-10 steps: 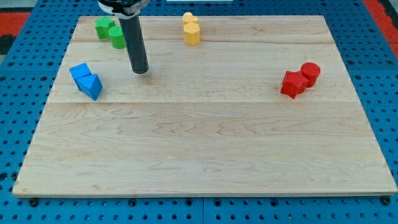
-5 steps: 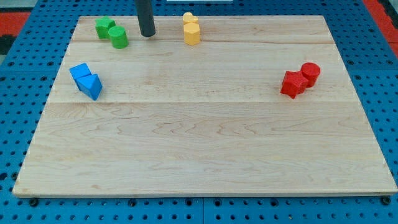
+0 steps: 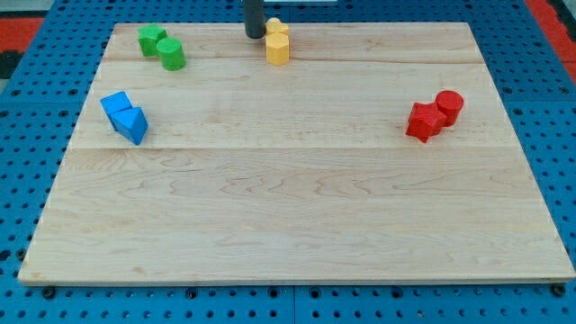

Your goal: Move the yellow heart to the right side of the yellow hexagon

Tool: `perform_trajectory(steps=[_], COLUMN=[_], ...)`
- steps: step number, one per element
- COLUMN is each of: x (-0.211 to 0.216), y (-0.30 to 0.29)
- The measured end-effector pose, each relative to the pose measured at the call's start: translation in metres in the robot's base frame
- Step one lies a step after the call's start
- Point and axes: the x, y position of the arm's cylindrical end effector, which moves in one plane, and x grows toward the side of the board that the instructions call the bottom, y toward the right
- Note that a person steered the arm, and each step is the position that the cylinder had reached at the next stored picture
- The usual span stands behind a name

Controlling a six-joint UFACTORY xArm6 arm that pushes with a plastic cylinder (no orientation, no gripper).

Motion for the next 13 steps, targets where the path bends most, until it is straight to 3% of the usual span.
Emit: perform_trajectory(steps=[5,13], x=[-0.02,-0.012], y=[0.033,0.1])
